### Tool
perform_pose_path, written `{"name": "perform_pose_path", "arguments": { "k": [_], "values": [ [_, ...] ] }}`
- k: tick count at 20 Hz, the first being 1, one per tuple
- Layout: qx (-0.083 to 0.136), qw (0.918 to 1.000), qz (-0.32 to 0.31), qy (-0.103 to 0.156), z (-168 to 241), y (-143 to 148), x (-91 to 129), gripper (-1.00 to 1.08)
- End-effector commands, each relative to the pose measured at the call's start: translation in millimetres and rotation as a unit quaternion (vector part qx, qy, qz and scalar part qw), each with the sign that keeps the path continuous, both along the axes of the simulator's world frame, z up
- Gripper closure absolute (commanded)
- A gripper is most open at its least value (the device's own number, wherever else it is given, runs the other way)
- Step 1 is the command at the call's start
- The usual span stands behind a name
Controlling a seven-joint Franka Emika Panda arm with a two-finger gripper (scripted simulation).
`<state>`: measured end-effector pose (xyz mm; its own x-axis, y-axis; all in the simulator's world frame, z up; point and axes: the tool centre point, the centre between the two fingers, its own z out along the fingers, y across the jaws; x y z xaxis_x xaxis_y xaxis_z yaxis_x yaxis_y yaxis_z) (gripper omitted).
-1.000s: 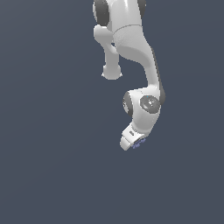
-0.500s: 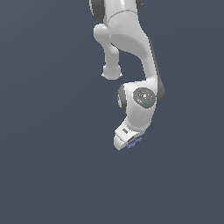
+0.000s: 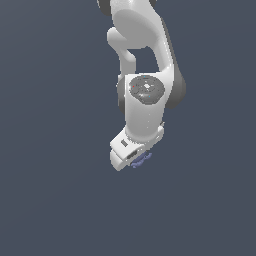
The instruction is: Pick up the object and move it to a goal position.
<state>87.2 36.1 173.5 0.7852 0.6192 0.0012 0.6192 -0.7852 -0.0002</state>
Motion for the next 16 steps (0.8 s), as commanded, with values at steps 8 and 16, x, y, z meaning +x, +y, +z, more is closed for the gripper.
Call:
{"name": "perform_pose_path", "arguments": {
  "k": [8,16],
  "values": [
    [0.000,1.0000,0.000,0.000,53.5,-36.8,19.7,1.08],
    [0.000,1.0000,0.000,0.000,64.5,-44.4,24.6,1.08]
  ]
}}
